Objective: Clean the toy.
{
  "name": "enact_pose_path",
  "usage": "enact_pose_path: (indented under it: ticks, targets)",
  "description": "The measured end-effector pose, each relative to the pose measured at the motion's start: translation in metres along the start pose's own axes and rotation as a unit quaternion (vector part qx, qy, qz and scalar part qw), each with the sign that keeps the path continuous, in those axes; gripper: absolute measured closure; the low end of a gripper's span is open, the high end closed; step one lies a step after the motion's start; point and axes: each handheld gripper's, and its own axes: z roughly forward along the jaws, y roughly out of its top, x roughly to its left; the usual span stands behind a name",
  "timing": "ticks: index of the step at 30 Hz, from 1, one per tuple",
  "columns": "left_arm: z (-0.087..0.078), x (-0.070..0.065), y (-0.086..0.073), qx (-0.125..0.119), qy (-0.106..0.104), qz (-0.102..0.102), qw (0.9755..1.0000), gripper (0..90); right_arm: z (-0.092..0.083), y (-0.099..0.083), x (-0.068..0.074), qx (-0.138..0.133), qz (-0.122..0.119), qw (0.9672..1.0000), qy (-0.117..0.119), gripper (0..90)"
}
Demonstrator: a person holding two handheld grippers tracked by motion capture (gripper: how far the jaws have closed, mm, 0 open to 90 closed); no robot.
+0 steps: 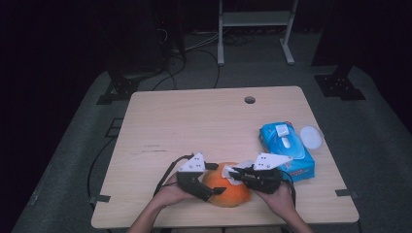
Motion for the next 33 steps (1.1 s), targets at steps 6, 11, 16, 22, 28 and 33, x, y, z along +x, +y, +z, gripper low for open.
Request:
enact_pose_path:
  ticks: [6, 11, 16, 22, 28, 33]
  targets:
    - [0.011, 0.019, -0.015, 0.021, -0.032, -0.105, 0.9938, 10.4, -0.004, -0.002, -0.004, 0.007, -0.004, 0.9999, 0.007, 80.2]
    - [0.01, 0.005, -0.004, 0.001, 0.013, -0.04, 0.9991, 33.7, -0.007, 0.002, -0.009, -0.004, 0.01, 0.9999, -0.005, 80.4]
    - [0.016, -0.012, 0.007, -0.013, 0.102, 0.036, 0.994, 35.6, -0.012, 0.011, -0.001, -0.03, -0.001, 0.9995, -0.011, 80.4]
    - [0.016, -0.006, 0.001, -0.016, 0.078, 0.007, 0.9968, 19.2, -0.008, 0.002, -0.011, -0.005, 0.004, 0.9998, -0.021, 80.6]
    - [0.016, 0.003, -0.002, -0.013, 0.073, -0.029, 0.9968, 26.8, -0.012, -0.003, -0.023, -0.002, 0.027, 0.9986, -0.046, 80.6]
    - [0.018, -0.005, 0.004, -0.015, 0.076, 0.004, 0.997, 30.0, -0.005, 0.007, -0.002, -0.018, -0.008, 0.9995, -0.023, 80.5]
